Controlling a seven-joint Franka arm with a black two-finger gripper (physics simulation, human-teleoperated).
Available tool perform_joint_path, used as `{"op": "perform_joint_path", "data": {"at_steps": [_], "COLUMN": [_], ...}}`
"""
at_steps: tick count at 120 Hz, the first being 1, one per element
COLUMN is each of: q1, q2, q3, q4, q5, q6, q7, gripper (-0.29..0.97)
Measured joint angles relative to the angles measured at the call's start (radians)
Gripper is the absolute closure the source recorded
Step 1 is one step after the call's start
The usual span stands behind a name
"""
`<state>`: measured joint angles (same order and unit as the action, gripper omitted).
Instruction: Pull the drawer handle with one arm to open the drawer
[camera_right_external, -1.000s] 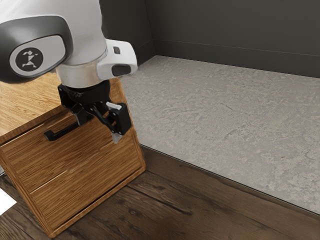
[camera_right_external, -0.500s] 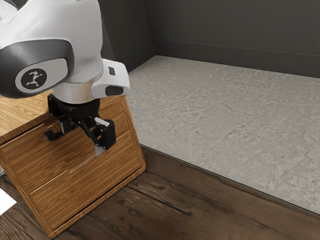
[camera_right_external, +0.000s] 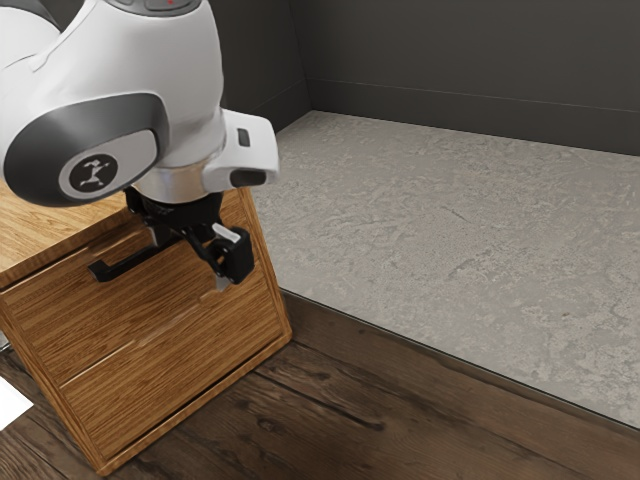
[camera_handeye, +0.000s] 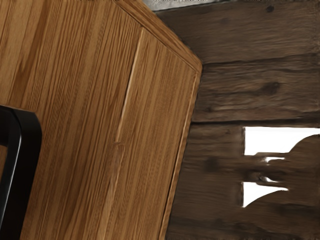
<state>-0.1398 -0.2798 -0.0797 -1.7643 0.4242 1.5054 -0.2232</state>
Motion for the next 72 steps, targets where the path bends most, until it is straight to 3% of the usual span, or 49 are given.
{"op": "perform_joint_path", "data": {"at_steps": [24, 72], "q1": [-0.109, -0.106], "q2": [0.032, 0.034], "q3": [-0.004, 0.005], "q4": [0.027, 0.035], "q5": [-0.033, -0.054], "q6": [0.004, -0.004], "q7": [0.024, 0.053], "gripper": [0.00, 0.00]}}
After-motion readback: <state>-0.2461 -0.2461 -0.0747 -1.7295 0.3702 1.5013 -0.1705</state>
